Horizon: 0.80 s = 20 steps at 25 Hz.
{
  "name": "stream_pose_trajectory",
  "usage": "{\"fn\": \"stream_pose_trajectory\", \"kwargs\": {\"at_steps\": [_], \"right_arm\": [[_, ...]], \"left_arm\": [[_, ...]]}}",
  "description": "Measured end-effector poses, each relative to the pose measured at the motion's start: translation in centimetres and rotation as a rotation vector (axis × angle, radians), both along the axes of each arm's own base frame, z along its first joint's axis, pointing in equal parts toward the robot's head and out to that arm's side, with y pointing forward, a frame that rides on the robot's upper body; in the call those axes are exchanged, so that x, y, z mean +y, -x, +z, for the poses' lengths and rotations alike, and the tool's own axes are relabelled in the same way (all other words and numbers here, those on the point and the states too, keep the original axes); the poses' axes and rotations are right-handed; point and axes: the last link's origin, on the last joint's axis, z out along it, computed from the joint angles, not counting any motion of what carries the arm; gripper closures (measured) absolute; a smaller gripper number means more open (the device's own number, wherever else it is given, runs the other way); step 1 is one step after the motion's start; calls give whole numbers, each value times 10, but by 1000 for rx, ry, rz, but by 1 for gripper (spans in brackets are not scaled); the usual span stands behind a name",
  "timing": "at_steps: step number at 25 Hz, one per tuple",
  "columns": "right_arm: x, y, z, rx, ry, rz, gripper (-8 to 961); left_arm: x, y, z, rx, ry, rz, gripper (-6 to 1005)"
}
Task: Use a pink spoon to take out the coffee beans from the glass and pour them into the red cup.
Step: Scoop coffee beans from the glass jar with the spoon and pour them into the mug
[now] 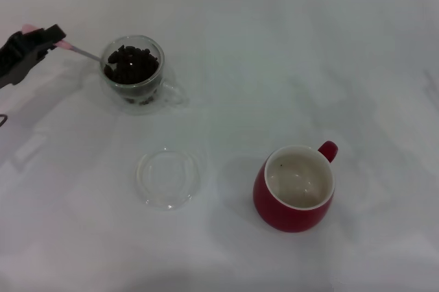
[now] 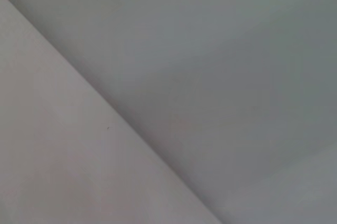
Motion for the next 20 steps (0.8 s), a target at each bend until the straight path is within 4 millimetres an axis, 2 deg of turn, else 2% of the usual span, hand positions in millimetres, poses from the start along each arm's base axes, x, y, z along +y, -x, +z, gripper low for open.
{"fn": "stream_pose_trajectory", "kwargs": {"at_steps": [13,20], "right_arm": [[3,-2,3,-11,3,-7,197],[3,-2,3,-11,3,-5,197]], "left_arm": [[-5,-6,1,-77,-37,-32,875],[-7,-16,1,-85,-42,-105,875]]}}
